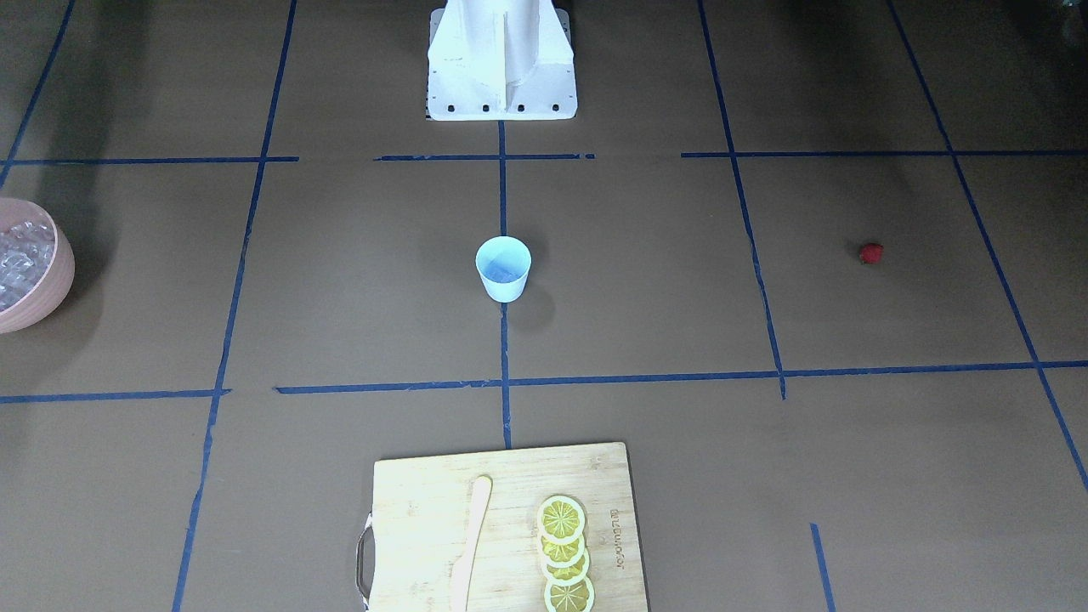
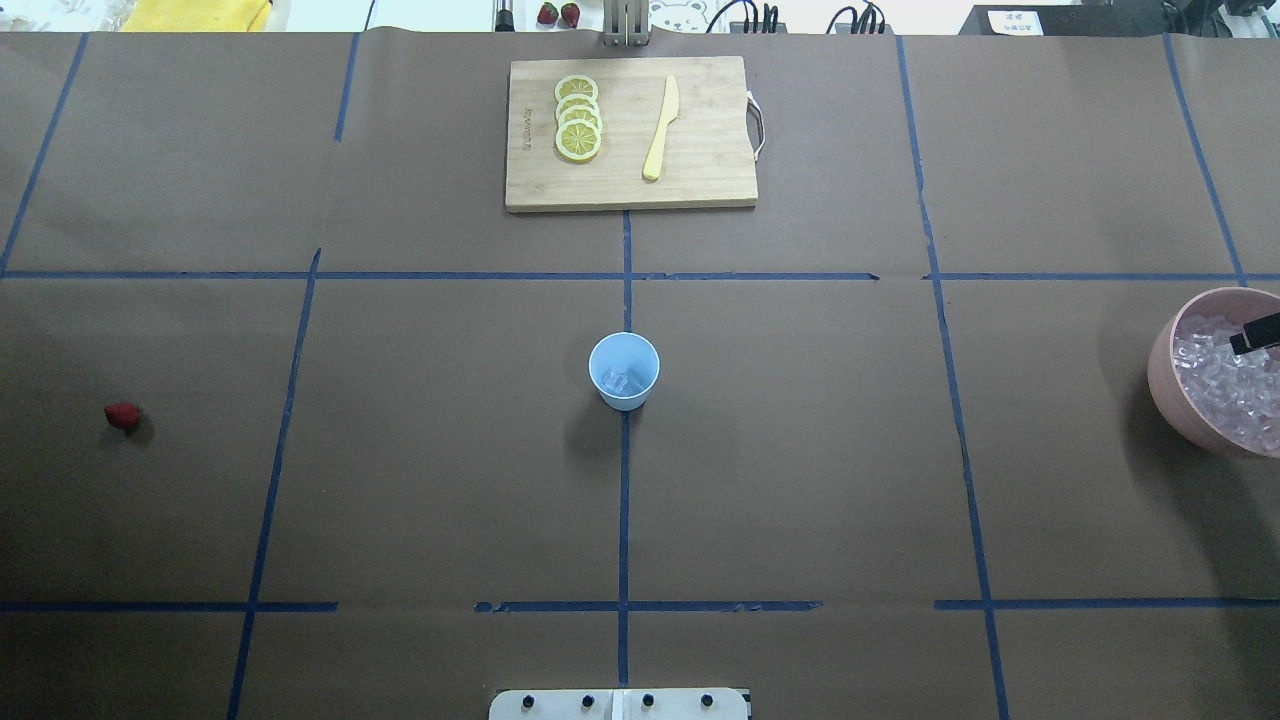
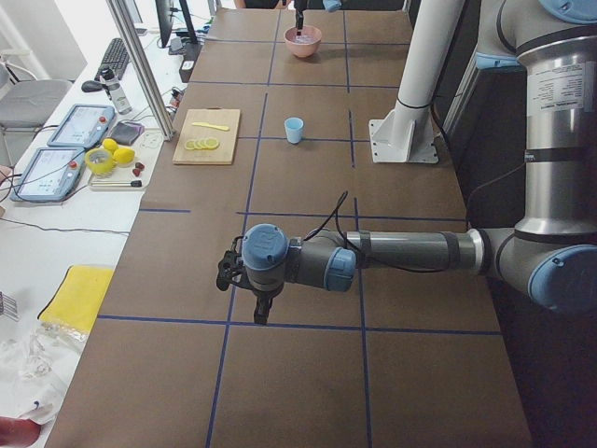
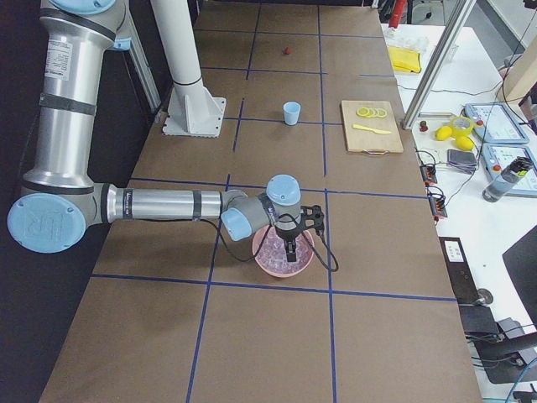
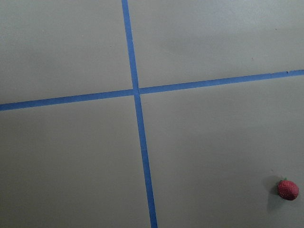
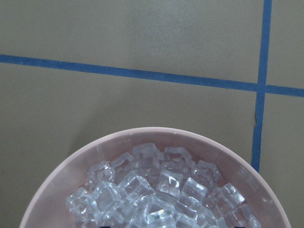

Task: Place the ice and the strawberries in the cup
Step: 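Grasp a third ice cube from the bowl with the right gripper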

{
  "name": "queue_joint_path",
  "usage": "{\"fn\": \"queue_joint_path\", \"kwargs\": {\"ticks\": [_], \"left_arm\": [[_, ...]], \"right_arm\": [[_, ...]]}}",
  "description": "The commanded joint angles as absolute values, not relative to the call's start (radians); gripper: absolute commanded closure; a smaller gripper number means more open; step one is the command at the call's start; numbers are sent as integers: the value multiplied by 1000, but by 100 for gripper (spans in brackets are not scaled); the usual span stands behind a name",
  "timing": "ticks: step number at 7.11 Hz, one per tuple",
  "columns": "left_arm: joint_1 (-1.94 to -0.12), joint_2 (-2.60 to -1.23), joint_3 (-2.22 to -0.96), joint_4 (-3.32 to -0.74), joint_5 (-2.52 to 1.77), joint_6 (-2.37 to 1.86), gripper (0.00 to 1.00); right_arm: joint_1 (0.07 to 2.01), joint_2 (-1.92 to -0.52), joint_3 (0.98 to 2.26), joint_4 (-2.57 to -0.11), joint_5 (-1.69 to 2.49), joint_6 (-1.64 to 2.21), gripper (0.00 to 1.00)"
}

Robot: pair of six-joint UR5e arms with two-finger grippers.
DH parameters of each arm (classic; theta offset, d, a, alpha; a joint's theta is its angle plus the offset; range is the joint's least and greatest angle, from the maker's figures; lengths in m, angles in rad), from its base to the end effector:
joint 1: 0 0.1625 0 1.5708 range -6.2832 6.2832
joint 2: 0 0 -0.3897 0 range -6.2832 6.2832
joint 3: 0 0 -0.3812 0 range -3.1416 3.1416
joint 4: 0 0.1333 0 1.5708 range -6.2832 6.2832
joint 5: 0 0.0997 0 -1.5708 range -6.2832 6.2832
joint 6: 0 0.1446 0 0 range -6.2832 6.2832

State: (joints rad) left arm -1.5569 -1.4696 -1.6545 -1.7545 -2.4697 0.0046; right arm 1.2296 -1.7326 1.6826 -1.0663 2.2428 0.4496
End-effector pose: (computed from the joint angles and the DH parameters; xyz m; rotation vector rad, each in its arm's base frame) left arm -0.0138 -0.4552 0.6291 0.1507 0.8976 0.0919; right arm -0.1122 -0.4453 0.6241 0.1490 -0.7769 -0.0500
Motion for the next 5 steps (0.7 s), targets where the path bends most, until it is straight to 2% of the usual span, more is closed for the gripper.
{"fn": "queue_joint_path", "kwargs": {"ticks": [1,3,5], "left_arm": [[-1555,-1468,-1655,-1753,-2470,6,0],[-1557,-1470,-1655,-1753,-2470,5,0],[-1557,-1470,-1655,-1753,-2470,5,0]], "right_arm": [[1221,-1724,1667,-1066,2259,472,11],[1197,-1723,1666,-1065,2258,489,13],[1197,-1724,1657,-1065,2258,489,23]]}}
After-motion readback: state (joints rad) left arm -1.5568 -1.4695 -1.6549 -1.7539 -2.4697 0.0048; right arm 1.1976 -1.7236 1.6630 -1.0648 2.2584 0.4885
